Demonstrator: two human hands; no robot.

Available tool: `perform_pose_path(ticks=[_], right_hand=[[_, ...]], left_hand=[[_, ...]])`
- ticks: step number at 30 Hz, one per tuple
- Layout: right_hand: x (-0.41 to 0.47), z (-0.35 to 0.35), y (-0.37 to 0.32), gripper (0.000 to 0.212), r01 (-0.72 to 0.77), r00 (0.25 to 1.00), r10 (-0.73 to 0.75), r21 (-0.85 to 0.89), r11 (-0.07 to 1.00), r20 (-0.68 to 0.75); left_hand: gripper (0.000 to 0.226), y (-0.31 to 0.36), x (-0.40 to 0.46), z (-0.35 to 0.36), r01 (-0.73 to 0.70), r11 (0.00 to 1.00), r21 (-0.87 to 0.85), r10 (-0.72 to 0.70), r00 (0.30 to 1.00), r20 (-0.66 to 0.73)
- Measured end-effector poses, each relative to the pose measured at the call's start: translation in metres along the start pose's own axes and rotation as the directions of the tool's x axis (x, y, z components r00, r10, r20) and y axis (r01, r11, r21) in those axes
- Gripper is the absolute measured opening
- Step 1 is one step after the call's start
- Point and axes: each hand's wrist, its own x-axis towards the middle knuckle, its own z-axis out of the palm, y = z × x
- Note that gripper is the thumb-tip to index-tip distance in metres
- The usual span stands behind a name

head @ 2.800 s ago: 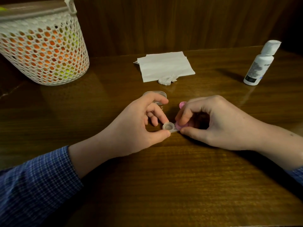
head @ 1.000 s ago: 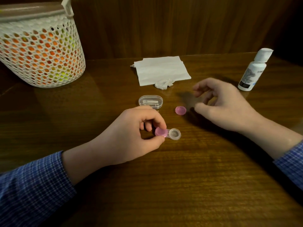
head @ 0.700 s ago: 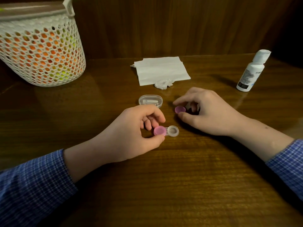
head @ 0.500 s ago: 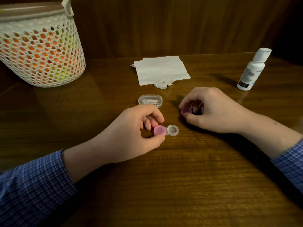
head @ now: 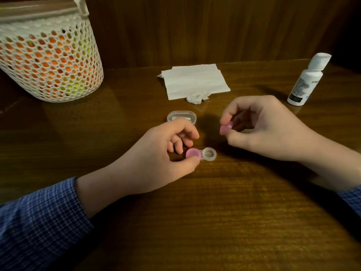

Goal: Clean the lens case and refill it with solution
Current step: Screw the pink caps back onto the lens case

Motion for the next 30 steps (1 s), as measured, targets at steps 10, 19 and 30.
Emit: perform_pose_path(ticks=[10, 19, 30], right_hand=[[-0.01, 0.015, -0.013, 0.016, 0.036, 0.996, -0.049, 0.167, 0.985, 0.073], [-0.011, 0.019, -0.012, 0.004, 0.081, 0.983, -0.081, 0.003, 0.997, 0.168], [-0.012, 0.022, -0.013, 0.013, 0.101, 0.981, -0.088, -0.064, 0.993, 0.176]], left_hand=[[0.009, -0.001, 0.0, -0.001, -0.062, 0.995, 0.076, 0.06, 0.998, 0.032], [0.007, -0.002, 0.001, -0.002, -0.066, 0.997, 0.04, 0.064, 0.997, 0.036], [0.008, -0.001, 0.001, -0.002, -0.072, 0.996, 0.044, 0.071, 0.997, 0.031]])
